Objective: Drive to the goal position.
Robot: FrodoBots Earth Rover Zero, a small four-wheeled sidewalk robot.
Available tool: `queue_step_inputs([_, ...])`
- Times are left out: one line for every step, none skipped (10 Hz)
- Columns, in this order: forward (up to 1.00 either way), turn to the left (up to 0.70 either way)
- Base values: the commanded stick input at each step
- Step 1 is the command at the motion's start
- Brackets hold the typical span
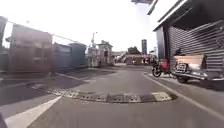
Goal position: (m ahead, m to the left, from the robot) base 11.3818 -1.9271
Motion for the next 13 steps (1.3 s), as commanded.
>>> queue_step_inputs([0.70,0.00])
queue_step_inputs([0.70,0.00])
queue_step_inputs([0.70,0.00])
queue_step_inputs([0.70,0.00])
queue_step_inputs([0.70,0.00])
queue_step_inputs([0.70,0.00])
queue_step_inputs([0.70,0.00])
queue_step_inputs([0.70,0.00])
queue_step_inputs([0.70,0.00])
queue_step_inputs([0.70,0.00])
queue_step_inputs([0.70,0.00])
queue_step_inputs([0.70,0.00])
queue_step_inputs([0.70,0.00])
